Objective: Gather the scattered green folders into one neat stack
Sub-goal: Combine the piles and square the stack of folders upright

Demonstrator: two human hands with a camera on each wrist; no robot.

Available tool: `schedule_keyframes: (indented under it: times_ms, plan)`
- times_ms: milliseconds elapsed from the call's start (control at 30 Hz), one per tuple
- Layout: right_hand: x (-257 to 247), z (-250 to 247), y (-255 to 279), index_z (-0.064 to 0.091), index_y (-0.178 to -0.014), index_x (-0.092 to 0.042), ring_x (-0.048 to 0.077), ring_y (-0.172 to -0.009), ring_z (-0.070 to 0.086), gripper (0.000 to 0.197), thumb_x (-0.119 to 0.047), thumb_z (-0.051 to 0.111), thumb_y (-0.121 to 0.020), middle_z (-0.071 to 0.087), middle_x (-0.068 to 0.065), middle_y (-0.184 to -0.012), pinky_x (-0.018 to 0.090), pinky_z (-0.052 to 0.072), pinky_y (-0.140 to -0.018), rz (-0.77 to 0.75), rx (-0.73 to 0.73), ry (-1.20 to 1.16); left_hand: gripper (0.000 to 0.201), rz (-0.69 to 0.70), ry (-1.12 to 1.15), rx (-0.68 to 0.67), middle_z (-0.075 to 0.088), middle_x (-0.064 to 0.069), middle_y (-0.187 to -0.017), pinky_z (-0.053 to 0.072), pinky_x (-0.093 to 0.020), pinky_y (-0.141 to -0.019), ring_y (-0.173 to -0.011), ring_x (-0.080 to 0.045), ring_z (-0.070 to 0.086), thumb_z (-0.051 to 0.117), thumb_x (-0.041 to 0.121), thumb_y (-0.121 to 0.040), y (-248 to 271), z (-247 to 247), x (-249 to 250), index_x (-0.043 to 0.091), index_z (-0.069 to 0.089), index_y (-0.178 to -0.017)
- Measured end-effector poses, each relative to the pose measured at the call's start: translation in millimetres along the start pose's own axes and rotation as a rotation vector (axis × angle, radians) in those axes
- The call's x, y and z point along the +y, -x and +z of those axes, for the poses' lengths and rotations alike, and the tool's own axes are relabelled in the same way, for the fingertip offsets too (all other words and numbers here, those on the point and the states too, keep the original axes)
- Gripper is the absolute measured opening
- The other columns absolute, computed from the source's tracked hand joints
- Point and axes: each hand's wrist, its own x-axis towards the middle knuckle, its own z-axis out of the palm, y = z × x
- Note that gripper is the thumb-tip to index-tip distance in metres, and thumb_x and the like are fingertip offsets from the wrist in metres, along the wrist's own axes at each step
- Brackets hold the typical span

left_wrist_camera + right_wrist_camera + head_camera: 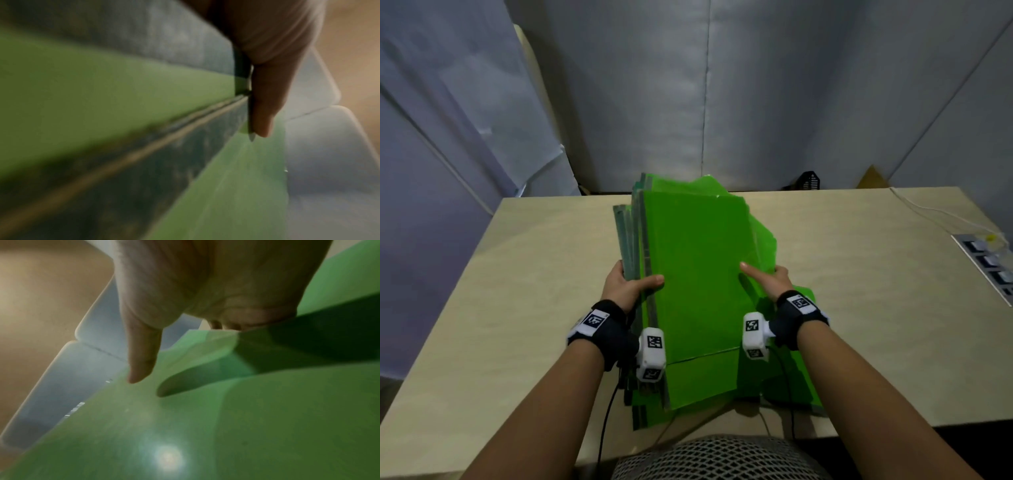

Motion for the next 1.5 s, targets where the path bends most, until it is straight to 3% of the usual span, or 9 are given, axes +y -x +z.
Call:
schedule_keyframes:
  times_ms: [133, 333, 467, 600, 733, 833, 967, 1200, 1500]
  plan:
    - [-5.5, -24.8, -6.4, 0.035, -0.143, -0.003, 0.037, -0.127, 0.046, 0.146, -0.073, 0.083, -0.025, 0.044, 0.019, -0.144, 0.055, 0.037, -0.106, 0.028, -0.021, -0.090, 0.051, 0.136, -0.002, -0.122, 0.063, -0.009, -0.097, 0.057, -0.020, -0.059, -0.083, -0.022, 0.064, 0.069, -0.012, -0.077, 4.9, 15.3, 27.8, 0.006, 0.048, -0.120]
    - [-32.2, -53.9, 7.9, 0.005, -0.153, -0.010, 0.037, -0.144, 0.021, 0.117, -0.043, 0.080, -0.069, 0.017, 0.019, -0.157, 0.053, 0.021, -0.115, -0.089, -0.031, -0.292, 0.093, 0.232, -0.094, -0.262, 0.065, -0.007, -0.116, 0.056, -0.035, -0.082, -0.102, -0.020, 0.065, 0.083, 0.029, -0.054, 6.6, 24.8, 51.6, 0.010, 0.043, -0.135]
    - [-46.9, -55.8, 12.3, 0.019, -0.151, -0.015, 0.028, -0.142, 0.029, 0.138, -0.051, 0.092, -0.039, 0.027, 0.012, -0.156, 0.050, 0.021, -0.116, -0.254, -0.019, -0.376, 0.076, 0.277, -0.114, -0.207, 0.064, -0.003, -0.112, 0.052, -0.039, -0.091, -0.103, -0.019, 0.064, 0.083, 0.010, -0.070, 4.8, 36.5, 56.1, 0.008, 0.043, -0.135]
    - [-56.7, -53.0, 29.0, 0.053, -0.121, -0.009, 0.018, -0.106, 0.061, 0.060, -0.018, 0.082, -0.069, 0.065, 0.005, -0.115, 0.041, 0.038, -0.109, -0.348, -0.095, -0.360, 0.079, 0.310, -0.147, -0.166, 0.061, -0.006, -0.122, 0.047, -0.034, -0.095, -0.110, -0.021, 0.060, 0.082, 0.012, -0.071, -0.2, 42.7, 59.1, 0.010, 0.041, -0.138]
    - [-56.6, -51.6, 35.6, 0.056, -0.121, -0.008, 0.025, -0.107, 0.065, 0.089, -0.039, 0.092, -0.045, 0.069, 0.009, -0.114, 0.044, 0.047, -0.101, -0.440, -0.085, -0.298, 0.087, 0.353, -0.177, -0.146, 0.059, -0.003, -0.126, 0.049, -0.014, -0.080, -0.111, -0.018, 0.059, 0.085, 0.018, -0.068, -3.4, 42.0, 61.1, 0.011, 0.038, -0.141]
    - [-62.7, -53.3, 37.7, 0.055, -0.117, -0.012, 0.028, -0.104, 0.066, 0.057, -0.008, 0.083, -0.067, 0.069, 0.010, -0.109, 0.049, 0.048, -0.099, -0.490, -0.059, -0.280, 0.081, 0.328, -0.122, -0.147, 0.060, 0.001, -0.120, 0.050, -0.006, -0.063, -0.100, -0.011, 0.062, 0.082, 0.011, -0.071, -2.8, 41.5, 61.7, 0.011, 0.040, -0.139]
    - [-70.9, -55.3, 36.8, 0.054, -0.115, -0.018, 0.026, -0.105, 0.065, 0.060, -0.009, 0.085, -0.064, 0.069, 0.005, -0.110, 0.048, 0.048, -0.099, -0.558, -0.020, -0.277, 0.079, 0.348, -0.064, -0.115, 0.063, 0.014, -0.108, 0.055, -0.014, -0.069, -0.093, -0.001, 0.061, 0.080, 0.003, -0.071, -2.4, 43.5, 68.8, 0.015, 0.042, -0.139]
    - [-61.1, -56.8, 36.6, 0.059, -0.109, -0.023, 0.022, -0.101, 0.068, 0.094, -0.047, 0.094, -0.025, 0.071, 0.002, -0.107, 0.039, 0.053, -0.092, -0.550, -0.084, -0.363, 0.089, 0.397, -0.147, -0.177, 0.060, 0.012, -0.116, 0.048, -0.033, -0.093, -0.116, -0.017, 0.056, 0.086, 0.005, -0.061, 0.2, 45.8, 71.0, 0.011, 0.043, -0.138]
    - [-36.3, -63.4, 34.6, 0.060, -0.115, -0.007, 0.010, -0.089, 0.071, 0.085, -0.033, 0.093, -0.041, 0.075, -0.004, -0.094, 0.037, 0.053, -0.095, -0.515, -0.120, -0.213, 0.118, 0.264, -0.228, -0.154, 0.059, 0.001, -0.130, 0.048, -0.046, -0.101, -0.120, -0.019, 0.058, 0.093, 0.054, -0.038, 2.6, 44.1, 28.9, 0.023, 0.040, -0.139]
